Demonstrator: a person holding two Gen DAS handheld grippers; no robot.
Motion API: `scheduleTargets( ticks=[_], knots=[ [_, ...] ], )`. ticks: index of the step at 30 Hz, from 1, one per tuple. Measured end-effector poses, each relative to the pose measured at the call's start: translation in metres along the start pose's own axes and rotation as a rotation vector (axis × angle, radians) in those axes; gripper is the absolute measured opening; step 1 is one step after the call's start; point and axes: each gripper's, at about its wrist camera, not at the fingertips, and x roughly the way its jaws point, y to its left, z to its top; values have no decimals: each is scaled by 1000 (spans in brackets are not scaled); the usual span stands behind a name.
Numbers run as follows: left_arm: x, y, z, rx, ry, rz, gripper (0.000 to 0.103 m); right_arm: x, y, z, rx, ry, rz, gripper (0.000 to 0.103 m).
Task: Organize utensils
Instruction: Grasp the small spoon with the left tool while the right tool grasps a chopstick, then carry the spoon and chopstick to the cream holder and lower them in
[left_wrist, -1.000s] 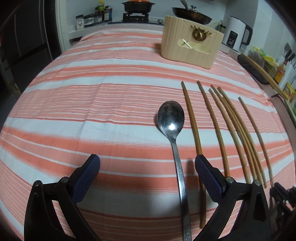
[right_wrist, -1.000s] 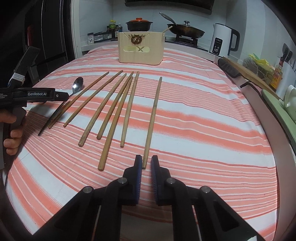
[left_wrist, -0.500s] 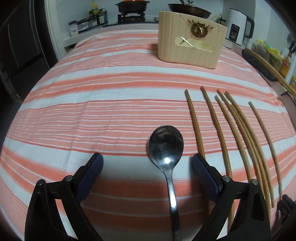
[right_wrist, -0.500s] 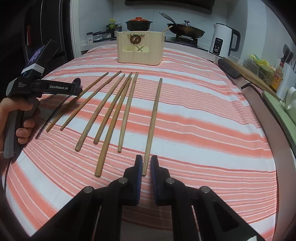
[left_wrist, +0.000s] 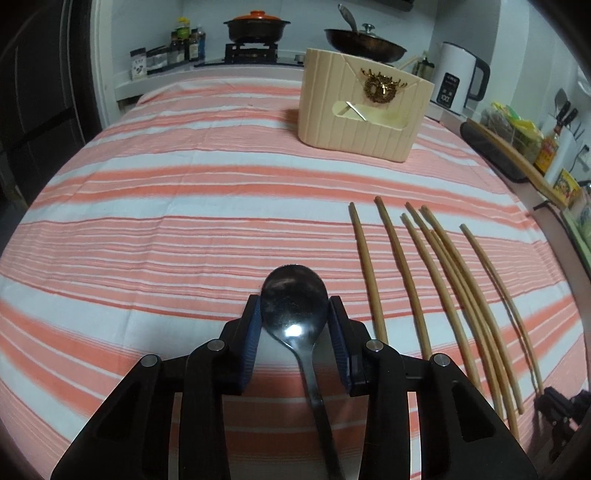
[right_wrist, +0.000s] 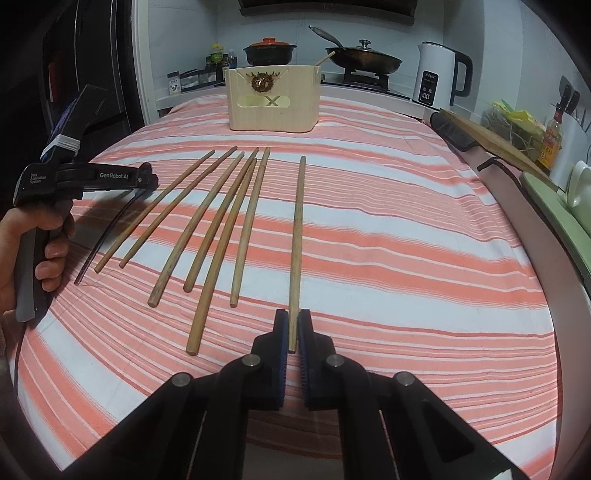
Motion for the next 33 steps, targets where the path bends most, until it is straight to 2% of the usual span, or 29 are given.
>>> scheduleTargets(
  ticks=[10, 23, 33],
  knots=[
    [-52, 2, 5, 14, -89, -72, 36, -37, -8, 22, 4, -76, -10, 6],
    [-137, 13, 15, 16, -235, -143, 36, -100, 1, 69, -26, -238, -6, 6],
    [-170, 12, 21, 20, -308, -169, 36, -135, 4, 101, -27, -337, 29, 6]
  ],
)
